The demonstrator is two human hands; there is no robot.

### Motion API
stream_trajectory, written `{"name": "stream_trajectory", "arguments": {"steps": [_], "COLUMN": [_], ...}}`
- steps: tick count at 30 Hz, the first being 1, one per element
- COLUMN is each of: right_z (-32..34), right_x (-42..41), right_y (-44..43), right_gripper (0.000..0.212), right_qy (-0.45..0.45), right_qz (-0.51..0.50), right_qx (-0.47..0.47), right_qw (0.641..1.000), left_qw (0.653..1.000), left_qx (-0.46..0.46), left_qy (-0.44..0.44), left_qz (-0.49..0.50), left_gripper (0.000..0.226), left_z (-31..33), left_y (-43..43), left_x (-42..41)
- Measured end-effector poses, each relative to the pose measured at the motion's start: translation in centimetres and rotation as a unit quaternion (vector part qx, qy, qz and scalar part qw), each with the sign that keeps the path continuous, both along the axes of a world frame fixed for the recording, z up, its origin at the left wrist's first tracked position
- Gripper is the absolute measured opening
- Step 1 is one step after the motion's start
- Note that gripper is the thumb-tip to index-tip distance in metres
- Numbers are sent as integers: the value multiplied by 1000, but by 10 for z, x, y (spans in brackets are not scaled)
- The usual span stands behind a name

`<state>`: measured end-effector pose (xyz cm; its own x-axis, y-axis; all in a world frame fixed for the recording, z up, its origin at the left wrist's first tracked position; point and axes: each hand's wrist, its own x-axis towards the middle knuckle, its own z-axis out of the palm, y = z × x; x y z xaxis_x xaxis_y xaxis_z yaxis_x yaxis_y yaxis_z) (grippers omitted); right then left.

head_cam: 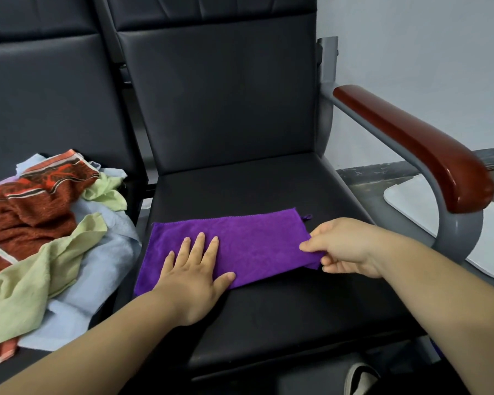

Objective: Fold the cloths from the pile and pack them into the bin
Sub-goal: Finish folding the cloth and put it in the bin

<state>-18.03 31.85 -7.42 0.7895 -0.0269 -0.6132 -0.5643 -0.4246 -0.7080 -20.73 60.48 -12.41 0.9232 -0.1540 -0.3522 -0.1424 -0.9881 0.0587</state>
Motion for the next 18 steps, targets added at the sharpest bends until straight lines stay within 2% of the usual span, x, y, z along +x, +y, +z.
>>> {"name": "stream_trajectory", "arguments": {"steps": [3,7,9,11,14,18], "right_z": [3,5,6,4,-4,-19], "right_x": [-4,-2,1,5,12,23], "right_y": [-4,-8,-8,-7,-4,-1], "right_gripper": [27,26,39,42,35,23], "right_qy": [26,26,-4,-54,-134,-189], "right_qz": [73,143,153,153,146,153], "right_qx": [-33,-104,-119,-125,-142,-188], "right_qw": [996,984,981,979,970,952], "left_qw": [1000,1000,1000,999,995,994], "left_qx": [-1,-1,-11,-34,-67,-62], "left_qy": [6,19,12,-14,-63,-87], "left_qz": [-4,-8,-11,-21,-25,-22], "left_gripper": [82,81,79,76,72,73], "left_z": [2,6,10,11,5,-6], "left_y": [0,0,-3,-10,-24,-32], "left_x": [0,2,1,0,-2,-3]}}
